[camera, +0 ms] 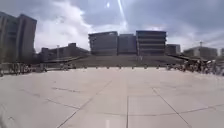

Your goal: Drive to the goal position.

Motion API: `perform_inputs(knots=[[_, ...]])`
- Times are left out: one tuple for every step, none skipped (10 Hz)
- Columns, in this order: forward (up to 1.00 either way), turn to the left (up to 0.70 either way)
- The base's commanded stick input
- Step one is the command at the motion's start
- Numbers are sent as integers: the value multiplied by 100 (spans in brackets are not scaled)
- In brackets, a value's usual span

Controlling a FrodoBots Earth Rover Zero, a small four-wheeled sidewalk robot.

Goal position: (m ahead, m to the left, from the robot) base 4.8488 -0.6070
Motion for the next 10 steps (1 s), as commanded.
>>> perform_inputs(knots=[[70,0],[70,0],[70,0],[70,0],[70,0],[70,0],[70,0],[70,0],[70,0],[70,0]])
